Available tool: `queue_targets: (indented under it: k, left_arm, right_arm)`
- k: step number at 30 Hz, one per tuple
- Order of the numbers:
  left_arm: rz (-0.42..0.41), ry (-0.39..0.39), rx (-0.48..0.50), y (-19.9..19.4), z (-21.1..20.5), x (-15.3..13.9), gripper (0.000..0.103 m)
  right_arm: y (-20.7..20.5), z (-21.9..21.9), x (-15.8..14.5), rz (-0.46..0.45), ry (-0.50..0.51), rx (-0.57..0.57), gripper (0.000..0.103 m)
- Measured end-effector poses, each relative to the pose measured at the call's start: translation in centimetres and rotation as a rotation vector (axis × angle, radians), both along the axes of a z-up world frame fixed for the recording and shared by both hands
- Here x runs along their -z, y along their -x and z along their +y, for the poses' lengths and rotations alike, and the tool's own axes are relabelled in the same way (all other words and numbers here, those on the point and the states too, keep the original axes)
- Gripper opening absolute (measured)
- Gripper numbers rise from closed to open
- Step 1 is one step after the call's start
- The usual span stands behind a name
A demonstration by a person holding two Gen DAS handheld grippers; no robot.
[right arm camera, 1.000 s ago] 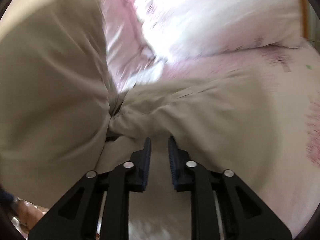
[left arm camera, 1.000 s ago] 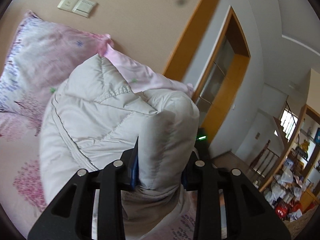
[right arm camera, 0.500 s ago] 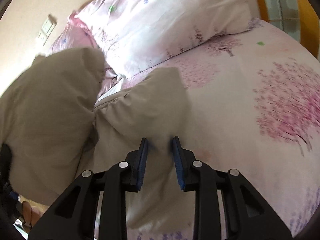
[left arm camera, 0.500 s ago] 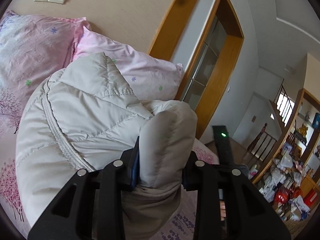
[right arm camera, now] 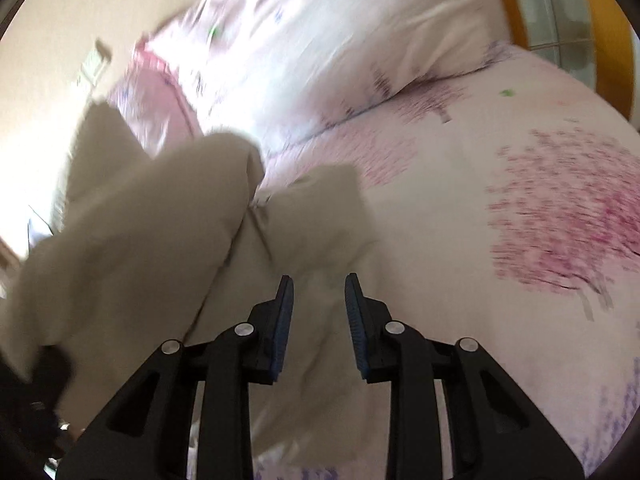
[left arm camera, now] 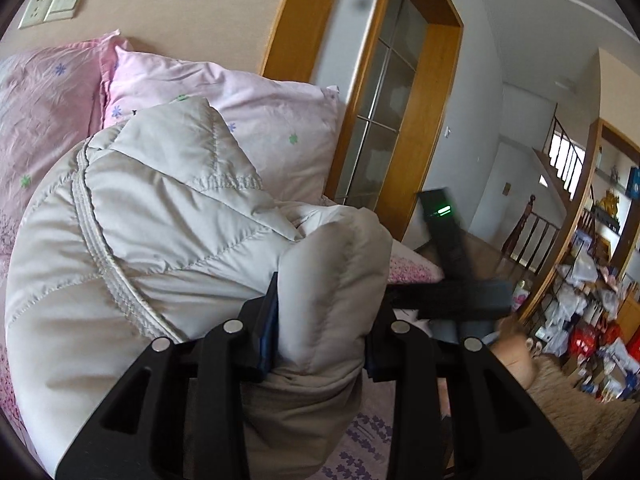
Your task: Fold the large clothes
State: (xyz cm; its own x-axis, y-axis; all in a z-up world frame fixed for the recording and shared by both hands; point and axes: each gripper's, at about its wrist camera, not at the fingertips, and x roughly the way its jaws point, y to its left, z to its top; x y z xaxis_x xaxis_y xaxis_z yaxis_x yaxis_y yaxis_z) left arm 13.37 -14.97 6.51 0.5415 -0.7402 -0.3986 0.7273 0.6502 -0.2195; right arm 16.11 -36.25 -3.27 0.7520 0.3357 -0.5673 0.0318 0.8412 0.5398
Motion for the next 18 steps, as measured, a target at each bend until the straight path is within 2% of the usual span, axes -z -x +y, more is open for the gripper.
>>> queue_targets:
  k: [7,9,11,13,14,18]
  left_arm:
    - [-0.018,-0.070,0.039,0.5,-2.4,1.8,0.033]
    - [-0.013,-0.081,0.053,0.6,-3.0,2.3,0.033]
    - [-0.012,-0.093,0.066,0.7,-3.5,2.8,0.034]
    - [-0.012,-0.103,0.072,0.8,-4.0,3.1,0.035]
    - [-0.009,-0.107,0.079,0.9,-4.2,3.4,0.036]
    - [-0.004,-0.132,0.096,0.9,-5.0,4.2,0.036]
  right_arm:
    - [2.8,-3.8,-2.4,-0.069,-0.041,0.087,0.029]
    - [2.7,-3.8,-4.0,-0.110,-0.057,0.057,0.038]
    - [2.7,-3.4,-5.5,-0.147,-0.067,0.012,0.057]
    - [2.2,-2.5,-6.4,-0.175,-0.083,-0.045,0.069]
    - [1.7,-2.0,-7.1,-0.182,-0.097,-0.092,0.072]
    - [-0.6,0.0,-8.0,-0.149,-0.112,-0.206,0.073]
